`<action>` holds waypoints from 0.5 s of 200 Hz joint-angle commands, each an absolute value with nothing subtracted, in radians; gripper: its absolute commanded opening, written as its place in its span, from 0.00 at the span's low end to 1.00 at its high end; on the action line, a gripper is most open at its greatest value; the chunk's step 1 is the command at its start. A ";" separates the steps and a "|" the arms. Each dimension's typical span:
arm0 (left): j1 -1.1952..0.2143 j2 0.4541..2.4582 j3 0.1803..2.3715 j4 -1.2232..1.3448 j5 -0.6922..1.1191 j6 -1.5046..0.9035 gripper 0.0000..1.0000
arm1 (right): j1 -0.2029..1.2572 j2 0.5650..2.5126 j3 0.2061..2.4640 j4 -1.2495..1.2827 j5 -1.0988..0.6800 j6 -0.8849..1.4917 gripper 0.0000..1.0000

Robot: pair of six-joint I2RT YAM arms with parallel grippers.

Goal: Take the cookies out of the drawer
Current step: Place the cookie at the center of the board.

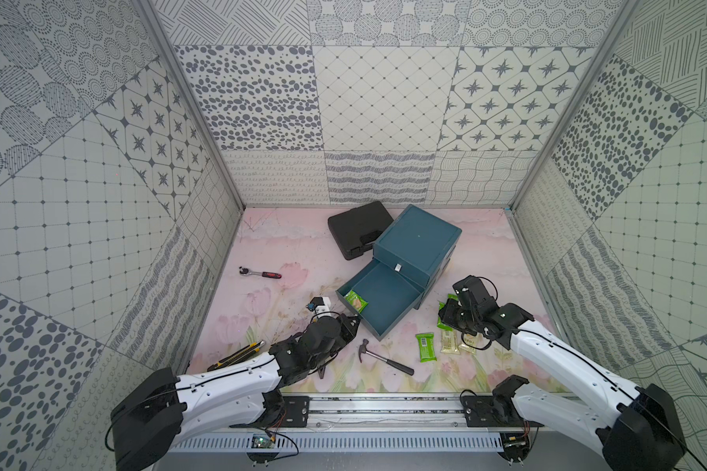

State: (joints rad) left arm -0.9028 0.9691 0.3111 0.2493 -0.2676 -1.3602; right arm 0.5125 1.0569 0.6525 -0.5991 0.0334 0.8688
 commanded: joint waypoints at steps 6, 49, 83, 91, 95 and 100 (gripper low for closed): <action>-0.902 0.979 0.331 0.268 -0.281 -1.338 0.00 | 0.457 1.138 0.642 -0.446 -0.060 0.847 0.20; -0.902 0.981 0.331 0.264 -0.281 -1.339 0.00 | 0.397 1.237 0.627 -0.348 -0.107 0.848 0.22; -0.902 0.986 0.334 0.267 -0.279 -1.338 0.00 | 0.375 1.314 0.632 -0.316 -0.115 0.842 0.24; -0.902 0.986 0.333 0.268 -0.279 -1.338 0.00 | 0.367 1.332 0.633 -0.311 -0.117 0.841 0.24; -0.902 0.986 0.334 0.269 -0.278 -1.338 0.00 | 0.365 1.342 0.635 -0.309 -0.119 0.839 0.24; -0.902 0.986 0.333 0.269 -0.278 -1.339 0.00 | 0.361 1.352 0.635 -0.307 -0.119 0.839 0.25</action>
